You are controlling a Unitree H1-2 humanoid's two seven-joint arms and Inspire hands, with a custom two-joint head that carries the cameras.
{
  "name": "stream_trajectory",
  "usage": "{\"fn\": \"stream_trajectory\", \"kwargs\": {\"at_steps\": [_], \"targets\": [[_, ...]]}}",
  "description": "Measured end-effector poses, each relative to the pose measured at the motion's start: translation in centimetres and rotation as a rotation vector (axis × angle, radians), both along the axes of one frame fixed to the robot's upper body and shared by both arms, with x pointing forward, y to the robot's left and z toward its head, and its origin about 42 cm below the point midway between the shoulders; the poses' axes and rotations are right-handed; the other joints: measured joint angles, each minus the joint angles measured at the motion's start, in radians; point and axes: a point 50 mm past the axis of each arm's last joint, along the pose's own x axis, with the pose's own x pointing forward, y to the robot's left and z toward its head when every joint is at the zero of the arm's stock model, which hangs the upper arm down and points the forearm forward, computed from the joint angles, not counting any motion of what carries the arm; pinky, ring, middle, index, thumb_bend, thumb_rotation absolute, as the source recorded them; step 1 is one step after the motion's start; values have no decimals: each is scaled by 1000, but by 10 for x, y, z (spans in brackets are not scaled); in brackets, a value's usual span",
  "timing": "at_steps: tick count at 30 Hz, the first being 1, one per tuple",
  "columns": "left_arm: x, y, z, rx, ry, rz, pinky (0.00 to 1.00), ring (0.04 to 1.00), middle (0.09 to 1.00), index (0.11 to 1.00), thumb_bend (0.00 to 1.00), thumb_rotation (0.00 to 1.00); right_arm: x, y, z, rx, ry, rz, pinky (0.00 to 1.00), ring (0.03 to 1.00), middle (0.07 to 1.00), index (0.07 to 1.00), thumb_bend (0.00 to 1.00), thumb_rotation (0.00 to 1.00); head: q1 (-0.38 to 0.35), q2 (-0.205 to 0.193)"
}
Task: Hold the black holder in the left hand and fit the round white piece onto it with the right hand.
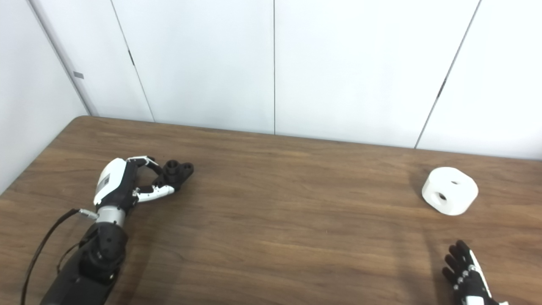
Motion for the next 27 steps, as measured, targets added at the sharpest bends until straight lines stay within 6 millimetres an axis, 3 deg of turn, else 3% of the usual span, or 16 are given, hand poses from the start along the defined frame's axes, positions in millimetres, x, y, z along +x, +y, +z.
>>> {"fn": "stream_trajectory", "kwargs": {"at_steps": [9, 20, 23, 27], "targets": [[-56, -49, -10, -70, 27, -145, 831, 880, 805, 485, 516, 43, 0, 3, 0, 2, 4, 6, 955, 957, 960, 963, 585, 1000, -31, -2], [-93, -89, -15, -172, 6, -286, 819, 880, 798, 485, 516, 41, -1, 8, 5, -8, 15, 9, 921, 937, 945, 951, 562, 1000, -106, 26], [-102, -97, -20, -166, 4, -329, 849, 873, 794, 484, 517, 43, -2, 9, 5, -13, 18, 7, 921, 932, 940, 949, 564, 1000, -117, 32], [-108, -108, -23, -155, 6, -398, 966, 899, 811, 484, 517, 43, -3, 11, 5, -14, 22, 8, 929, 941, 946, 952, 571, 1000, -146, 49]]}}
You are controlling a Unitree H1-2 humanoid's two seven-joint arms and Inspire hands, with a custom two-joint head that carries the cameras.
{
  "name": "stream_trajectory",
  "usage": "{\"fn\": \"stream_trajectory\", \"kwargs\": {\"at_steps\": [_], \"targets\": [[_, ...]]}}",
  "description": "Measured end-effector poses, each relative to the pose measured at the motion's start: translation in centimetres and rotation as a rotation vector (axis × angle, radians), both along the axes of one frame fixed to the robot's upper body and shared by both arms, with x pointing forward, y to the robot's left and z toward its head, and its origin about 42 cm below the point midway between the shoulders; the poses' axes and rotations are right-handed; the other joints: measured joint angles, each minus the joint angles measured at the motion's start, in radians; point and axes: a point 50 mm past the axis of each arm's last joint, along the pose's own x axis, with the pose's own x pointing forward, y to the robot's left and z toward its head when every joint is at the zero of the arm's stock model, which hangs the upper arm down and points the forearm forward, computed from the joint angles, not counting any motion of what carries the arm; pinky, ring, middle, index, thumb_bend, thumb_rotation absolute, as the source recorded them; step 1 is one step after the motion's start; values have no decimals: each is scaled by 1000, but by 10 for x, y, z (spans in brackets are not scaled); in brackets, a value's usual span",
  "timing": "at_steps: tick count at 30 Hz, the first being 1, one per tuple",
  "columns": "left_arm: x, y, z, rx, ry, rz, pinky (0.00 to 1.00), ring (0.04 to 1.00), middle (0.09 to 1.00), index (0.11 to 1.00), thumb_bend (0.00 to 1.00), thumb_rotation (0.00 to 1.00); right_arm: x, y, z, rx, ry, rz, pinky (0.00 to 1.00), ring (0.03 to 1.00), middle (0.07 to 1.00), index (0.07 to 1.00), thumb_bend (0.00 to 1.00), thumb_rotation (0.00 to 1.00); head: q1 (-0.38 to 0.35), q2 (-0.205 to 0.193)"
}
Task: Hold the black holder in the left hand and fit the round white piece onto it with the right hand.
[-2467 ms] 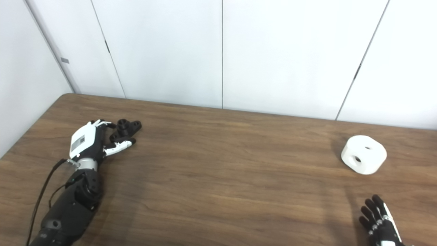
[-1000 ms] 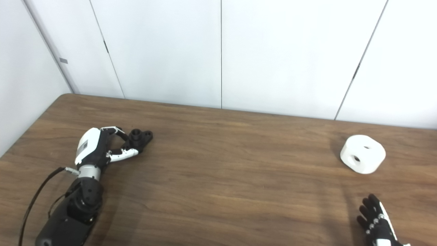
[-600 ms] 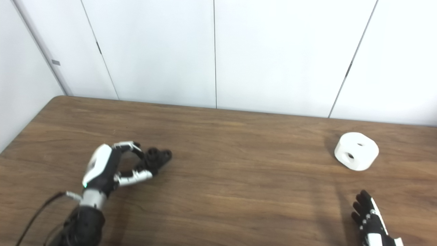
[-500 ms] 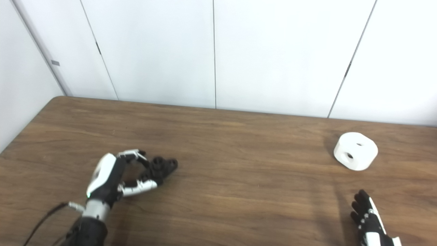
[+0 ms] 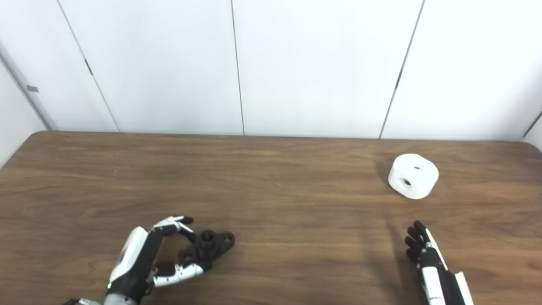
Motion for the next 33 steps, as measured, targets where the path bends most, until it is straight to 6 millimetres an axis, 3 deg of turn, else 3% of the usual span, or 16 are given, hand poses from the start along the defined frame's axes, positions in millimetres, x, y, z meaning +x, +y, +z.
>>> {"fn": "stream_trajectory", "kwargs": {"at_steps": [11, 25, 28, 33], "targets": [[-3, -21, -13, 19, 64, -160, 1000, 920, 830, 485, 518, 44, -1, 6, 4, -11, 16, 16, 969, 942, 945, 951, 606, 1000, -38, 34], [13, -30, -27, 186, 29, -279, 988, 916, 821, 485, 520, 47, -1, 9, 8, -30, 32, 13, 1000, 964, 942, 947, 619, 1000, -65, 63], [15, -29, -27, 219, 16, -294, 993, 917, 822, 485, 521, 48, 0, 9, 11, -43, 26, 7, 1000, 961, 942, 948, 593, 1000, -65, 63], [15, -29, -27, 240, 2, -297, 997, 909, 816, 485, 521, 49, 1, 9, 13, -59, 15, -4, 973, 949, 936, 943, 547, 982, -129, 69]]}}
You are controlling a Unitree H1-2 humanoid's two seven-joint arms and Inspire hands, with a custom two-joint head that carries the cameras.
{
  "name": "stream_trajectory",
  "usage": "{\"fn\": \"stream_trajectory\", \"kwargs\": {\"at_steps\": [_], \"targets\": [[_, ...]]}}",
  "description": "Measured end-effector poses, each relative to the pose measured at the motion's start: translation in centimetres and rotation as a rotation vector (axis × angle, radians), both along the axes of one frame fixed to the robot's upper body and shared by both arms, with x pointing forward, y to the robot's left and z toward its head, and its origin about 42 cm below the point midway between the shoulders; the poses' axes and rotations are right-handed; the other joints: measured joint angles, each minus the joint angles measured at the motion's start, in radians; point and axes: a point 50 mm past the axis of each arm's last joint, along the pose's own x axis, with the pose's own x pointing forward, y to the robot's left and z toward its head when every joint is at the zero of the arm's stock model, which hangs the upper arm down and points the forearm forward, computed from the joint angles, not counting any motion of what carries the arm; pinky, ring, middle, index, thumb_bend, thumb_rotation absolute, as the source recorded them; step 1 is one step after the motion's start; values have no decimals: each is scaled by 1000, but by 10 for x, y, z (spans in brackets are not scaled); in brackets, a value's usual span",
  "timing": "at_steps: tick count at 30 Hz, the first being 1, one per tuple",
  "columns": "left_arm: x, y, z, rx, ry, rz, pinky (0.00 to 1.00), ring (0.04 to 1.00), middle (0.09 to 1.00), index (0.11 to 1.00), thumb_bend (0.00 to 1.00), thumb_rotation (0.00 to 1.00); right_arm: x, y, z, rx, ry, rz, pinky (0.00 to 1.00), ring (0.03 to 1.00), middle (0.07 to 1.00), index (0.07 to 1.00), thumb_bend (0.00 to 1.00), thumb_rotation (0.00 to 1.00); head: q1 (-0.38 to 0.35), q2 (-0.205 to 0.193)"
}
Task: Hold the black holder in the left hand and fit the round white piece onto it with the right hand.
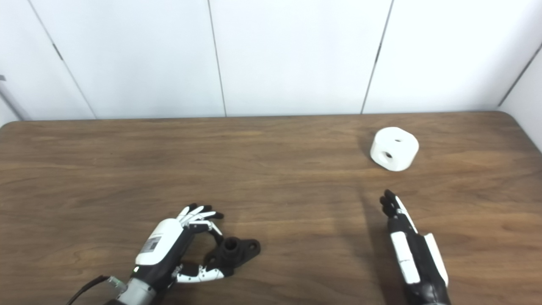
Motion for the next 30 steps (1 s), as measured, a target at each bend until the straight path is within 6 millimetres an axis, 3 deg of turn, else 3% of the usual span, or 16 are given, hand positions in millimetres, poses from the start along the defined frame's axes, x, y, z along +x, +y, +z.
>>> {"fn": "stream_trajectory", "kwargs": {"at_steps": [7, 11, 15, 17, 21, 27, 30], "targets": [[0, 2, 1, 8, -4, -6, 972, 901, 816, 485, 521, 49, 12, 2, 21, -74, -91, -36, 954, 955, 936, 934, 508, 972, -48, 5], [2, 2, 1, 17, -8, -16, 963, 897, 819, 486, 521, 51, 23, 3, 38, -198, -158, -76, 968, 965, 939, 936, 548, 997, -60, 0], [3, 2, 2, 21, -12, -25, 957, 893, 818, 485, 521, 50, 40, -1, 53, -370, -189, -137, 891, 933, 936, 931, 599, 994, -72, -5], [4, 2, 1, 23, -17, -35, 950, 891, 820, 485, 521, 50, 47, -7, 64, -437, -198, -160, 894, 950, 961, 937, 602, 856, -84, -15], [6, 4, 0, 27, -28, -45, 926, 887, 813, 485, 521, 49, 60, -13, 75, -521, -199, -193, 940, 990, 972, 956, 638, 694, -120, -44], [7, 6, -1, 29, -38, -48, 924, 879, 806, 485, 521, 48, 92, -18, 77, -643, -182, -225, 950, 1000, 977, 950, 683, 523, -146, -57], [7, 6, -1, 28, -42, -49, 922, 879, 805, 485, 521, 48, 112, -20, 81, -700, -173, -243, 959, 1000, 981, 940, 697, 488, -159, -58]]}}
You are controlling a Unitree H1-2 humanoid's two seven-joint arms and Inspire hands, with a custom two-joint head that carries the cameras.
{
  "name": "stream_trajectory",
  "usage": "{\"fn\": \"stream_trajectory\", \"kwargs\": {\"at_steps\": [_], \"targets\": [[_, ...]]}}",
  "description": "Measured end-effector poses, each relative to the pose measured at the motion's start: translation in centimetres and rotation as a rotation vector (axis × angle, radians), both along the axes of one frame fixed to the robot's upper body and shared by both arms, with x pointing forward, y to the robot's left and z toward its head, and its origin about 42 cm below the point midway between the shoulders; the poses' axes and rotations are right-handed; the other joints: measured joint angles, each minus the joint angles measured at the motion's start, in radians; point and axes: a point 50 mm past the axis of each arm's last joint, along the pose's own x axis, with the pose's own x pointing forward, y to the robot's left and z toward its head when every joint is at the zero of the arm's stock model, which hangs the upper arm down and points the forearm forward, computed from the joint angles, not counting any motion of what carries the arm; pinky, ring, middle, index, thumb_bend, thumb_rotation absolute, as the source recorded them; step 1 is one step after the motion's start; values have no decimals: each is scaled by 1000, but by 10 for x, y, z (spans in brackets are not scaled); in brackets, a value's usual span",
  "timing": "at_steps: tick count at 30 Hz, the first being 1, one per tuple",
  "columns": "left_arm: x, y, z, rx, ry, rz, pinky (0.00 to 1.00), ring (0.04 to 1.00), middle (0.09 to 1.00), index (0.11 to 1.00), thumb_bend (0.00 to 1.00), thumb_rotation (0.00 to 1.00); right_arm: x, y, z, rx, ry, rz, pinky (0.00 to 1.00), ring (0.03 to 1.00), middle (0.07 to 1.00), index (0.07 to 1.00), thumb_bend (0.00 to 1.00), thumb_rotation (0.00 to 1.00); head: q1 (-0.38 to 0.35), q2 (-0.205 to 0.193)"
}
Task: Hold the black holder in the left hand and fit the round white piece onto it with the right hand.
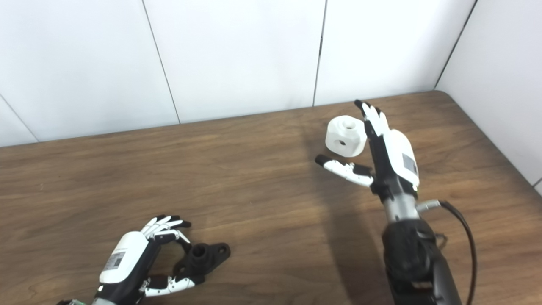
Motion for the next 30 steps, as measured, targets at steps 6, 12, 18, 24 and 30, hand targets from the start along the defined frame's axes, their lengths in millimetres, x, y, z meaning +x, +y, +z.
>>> {"fn": "stream_trajectory", "kwargs": {"at_steps": [6, 12, 18, 24, 30], "targets": [[0, 1, 1, -6, 5, 1, 918, 883, 803, 485, 521, 47, 25, -11, 19, -177, 60, -55, 996, 1000, 999, 906, 739, 428, -22, -6], [1, 3, 2, -14, 7, 6, 899, 879, 800, 485, 520, 45, 47, -19, 20, -232, 164, -110, 952, 1000, 1000, 881, 745, 399, -60, -5], [2, 5, 5, -15, 14, 0, 895, 881, 801, 485, 520, 45, 71, -22, 23, -235, 211, -120, 956, 1000, 991, 863, 764, 365, -77, -6], [1, 7, 8, -23, 20, -1, 895, 883, 804, 485, 519, 44, 79, -29, 22, -242, 247, -129, 921, 1000, 972, 835, 796, 335, -74, -2], [-1, 8, 10, -20, 28, 2, 895, 880, 807, 485, 520, 45, 80, -33, 23, -232, 267, -130, 901, 992, 953, 811, 775, 305, -68, 12]]}}
